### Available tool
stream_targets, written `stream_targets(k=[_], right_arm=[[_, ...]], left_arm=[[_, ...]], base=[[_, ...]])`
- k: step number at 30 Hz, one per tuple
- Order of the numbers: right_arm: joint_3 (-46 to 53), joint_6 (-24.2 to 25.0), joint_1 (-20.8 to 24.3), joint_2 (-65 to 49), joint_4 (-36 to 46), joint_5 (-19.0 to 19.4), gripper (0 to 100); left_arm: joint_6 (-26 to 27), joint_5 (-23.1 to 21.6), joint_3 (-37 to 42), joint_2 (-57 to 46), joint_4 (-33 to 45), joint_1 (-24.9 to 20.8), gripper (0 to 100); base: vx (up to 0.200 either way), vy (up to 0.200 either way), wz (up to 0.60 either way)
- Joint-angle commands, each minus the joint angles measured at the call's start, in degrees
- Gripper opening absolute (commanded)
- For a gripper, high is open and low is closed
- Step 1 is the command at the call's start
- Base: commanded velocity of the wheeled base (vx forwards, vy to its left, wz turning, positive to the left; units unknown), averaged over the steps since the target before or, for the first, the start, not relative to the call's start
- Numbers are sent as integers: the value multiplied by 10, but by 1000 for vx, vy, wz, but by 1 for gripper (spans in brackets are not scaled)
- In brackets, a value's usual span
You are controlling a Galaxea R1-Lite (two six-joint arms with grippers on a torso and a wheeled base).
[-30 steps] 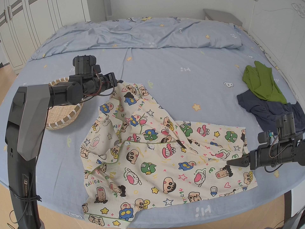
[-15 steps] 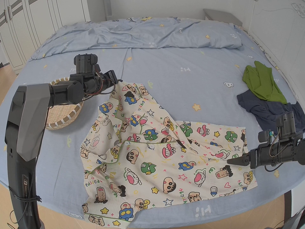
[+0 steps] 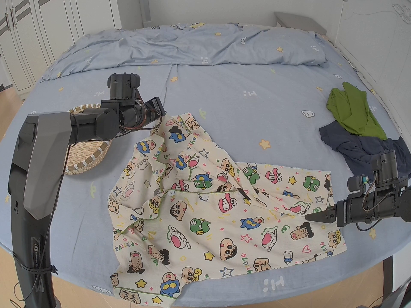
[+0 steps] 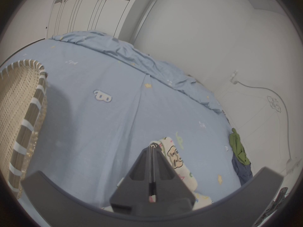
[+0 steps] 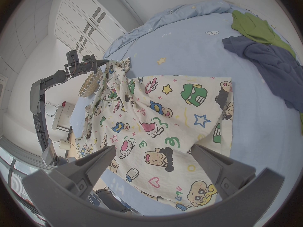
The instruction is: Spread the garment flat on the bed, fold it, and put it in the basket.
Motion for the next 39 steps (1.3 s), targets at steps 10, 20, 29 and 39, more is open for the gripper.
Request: stream_targets(k=[10, 20, 29, 39], right_arm=[[-1, 0, 1, -2, 1, 0, 100], [-1, 0, 1, -5, 5, 0, 100], [5, 0, 3, -40, 18, 1, 100], [-52, -24, 6, -131, 211, 38, 100]], left_arm=[[6, -2, 0, 2, 49, -3, 0], [23, -3, 0, -8, 83, -8, 0], [33, 1, 0, -17, 83, -18, 0], [95, -3, 22, -38, 81, -18, 0]], base=[[200, 0, 0], [120, 0, 0], [0, 0, 0], [0, 0, 0]])
